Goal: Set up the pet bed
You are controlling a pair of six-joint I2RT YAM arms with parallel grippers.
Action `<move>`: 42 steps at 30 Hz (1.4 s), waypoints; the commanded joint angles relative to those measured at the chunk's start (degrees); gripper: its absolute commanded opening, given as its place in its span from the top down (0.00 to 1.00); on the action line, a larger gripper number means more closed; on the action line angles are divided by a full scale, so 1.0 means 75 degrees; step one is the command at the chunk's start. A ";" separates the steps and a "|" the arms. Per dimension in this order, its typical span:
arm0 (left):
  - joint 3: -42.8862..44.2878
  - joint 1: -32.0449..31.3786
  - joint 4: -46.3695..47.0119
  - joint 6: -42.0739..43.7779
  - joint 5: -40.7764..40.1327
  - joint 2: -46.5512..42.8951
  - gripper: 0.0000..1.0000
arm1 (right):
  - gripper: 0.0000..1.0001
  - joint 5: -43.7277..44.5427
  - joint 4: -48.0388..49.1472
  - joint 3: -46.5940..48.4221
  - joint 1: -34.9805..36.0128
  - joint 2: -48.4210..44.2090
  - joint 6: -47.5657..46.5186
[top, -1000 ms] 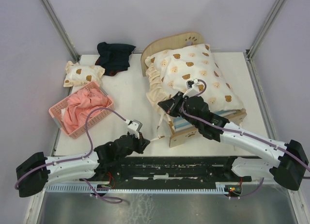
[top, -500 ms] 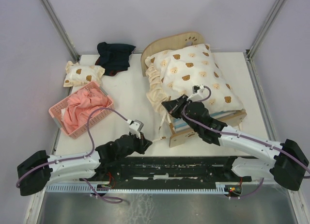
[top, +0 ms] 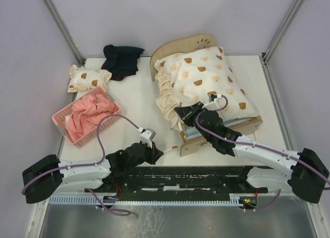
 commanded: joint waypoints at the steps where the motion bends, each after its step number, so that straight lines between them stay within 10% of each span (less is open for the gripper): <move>1: 0.0281 -0.0023 0.0487 -0.0389 0.0164 -0.0128 0.97 | 0.90 -0.0303 -0.0377 0.0394 0.0000 -0.0007 -0.0196; 11: 0.0602 -0.0011 0.0132 -0.0191 -0.0279 -0.0707 0.97 | 0.32 -0.0077 -0.6140 0.1649 0.0000 -0.0896 -0.0770; 25: 0.1243 0.0021 -0.0199 0.0374 -0.0986 -0.0163 0.97 | 0.36 0.2877 -1.1582 0.2269 0.0000 -0.2114 0.2911; 42: 0.1765 0.0142 0.0009 0.0326 -0.0730 0.0768 0.97 | 0.59 0.4366 -1.1704 0.1755 -0.0294 -0.1299 0.2993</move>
